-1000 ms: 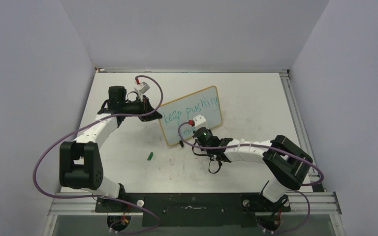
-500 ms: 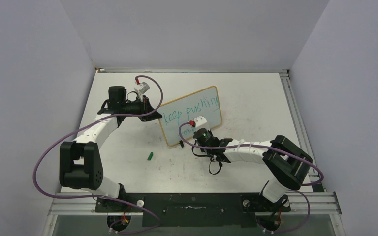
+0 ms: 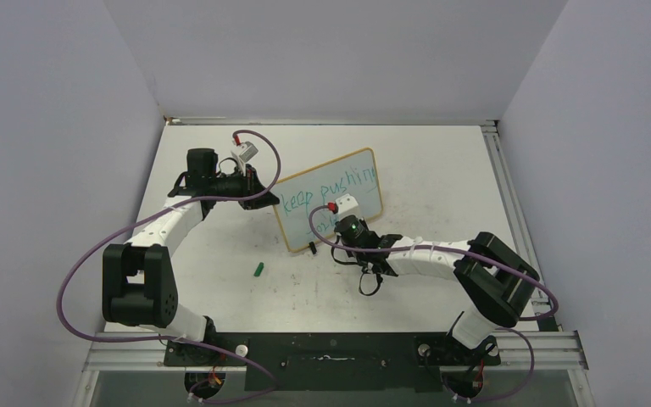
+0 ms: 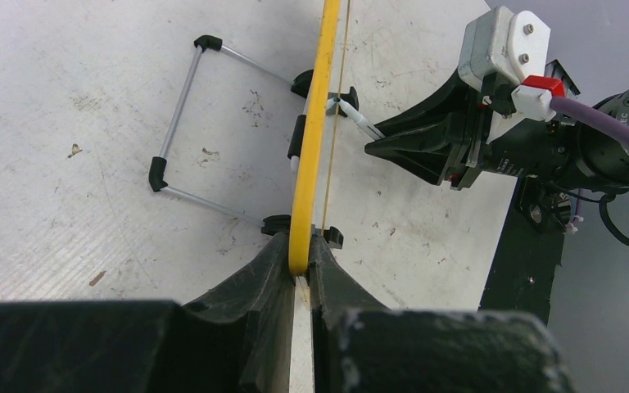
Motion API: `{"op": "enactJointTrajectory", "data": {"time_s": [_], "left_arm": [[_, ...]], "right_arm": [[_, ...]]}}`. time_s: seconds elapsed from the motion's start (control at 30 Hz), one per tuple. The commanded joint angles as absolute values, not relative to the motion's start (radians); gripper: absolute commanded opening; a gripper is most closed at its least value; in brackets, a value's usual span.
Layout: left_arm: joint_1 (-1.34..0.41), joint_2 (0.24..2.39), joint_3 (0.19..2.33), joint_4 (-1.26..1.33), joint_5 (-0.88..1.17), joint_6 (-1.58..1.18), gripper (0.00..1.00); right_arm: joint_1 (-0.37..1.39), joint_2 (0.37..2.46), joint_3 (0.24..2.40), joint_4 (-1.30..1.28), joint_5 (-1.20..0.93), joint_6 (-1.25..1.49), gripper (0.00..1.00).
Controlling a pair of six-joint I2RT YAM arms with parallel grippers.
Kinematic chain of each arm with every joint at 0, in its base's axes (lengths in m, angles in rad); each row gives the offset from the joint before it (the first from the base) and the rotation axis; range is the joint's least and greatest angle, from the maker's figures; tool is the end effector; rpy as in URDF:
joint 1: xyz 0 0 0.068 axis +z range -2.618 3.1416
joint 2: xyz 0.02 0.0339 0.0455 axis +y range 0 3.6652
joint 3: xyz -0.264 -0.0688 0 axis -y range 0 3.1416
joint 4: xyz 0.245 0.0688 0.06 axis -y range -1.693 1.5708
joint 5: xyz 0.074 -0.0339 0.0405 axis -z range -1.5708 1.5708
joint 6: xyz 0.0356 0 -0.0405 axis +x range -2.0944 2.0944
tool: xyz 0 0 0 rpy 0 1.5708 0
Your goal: Write a sentence on the whiteboard
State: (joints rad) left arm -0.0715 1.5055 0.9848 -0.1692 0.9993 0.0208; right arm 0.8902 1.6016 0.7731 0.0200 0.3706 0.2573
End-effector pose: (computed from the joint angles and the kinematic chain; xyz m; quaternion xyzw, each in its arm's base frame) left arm 0.3141 -0.0525 0.2477 0.2407 0.7837 -0.4427 0.3631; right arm 0.2063 0.2344 0.1599 -0.2188 0.8884 0.0548 0.3999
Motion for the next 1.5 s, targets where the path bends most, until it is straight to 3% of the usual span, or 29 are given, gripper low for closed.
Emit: {"op": "enactJointTrajectory", "data": {"time_s": [0.0, 0.57, 1.47], "left_arm": [[-0.072, 1.469, 1.031, -0.156, 0.994, 0.038, 0.0], [-0.072, 1.467, 1.028, -0.155, 0.995, 0.037, 0.0], [-0.072, 1.467, 1.029, -0.153, 0.994, 0.037, 0.0]], "right_arm": [[0.878, 1.601, 0.826, 0.047, 0.394, 0.23, 0.05], [0.879, 1.53, 0.752, 0.043, 0.391, 0.285, 0.05], [0.827, 1.615, 0.815, 0.075, 0.328, 0.188, 0.05]]}}
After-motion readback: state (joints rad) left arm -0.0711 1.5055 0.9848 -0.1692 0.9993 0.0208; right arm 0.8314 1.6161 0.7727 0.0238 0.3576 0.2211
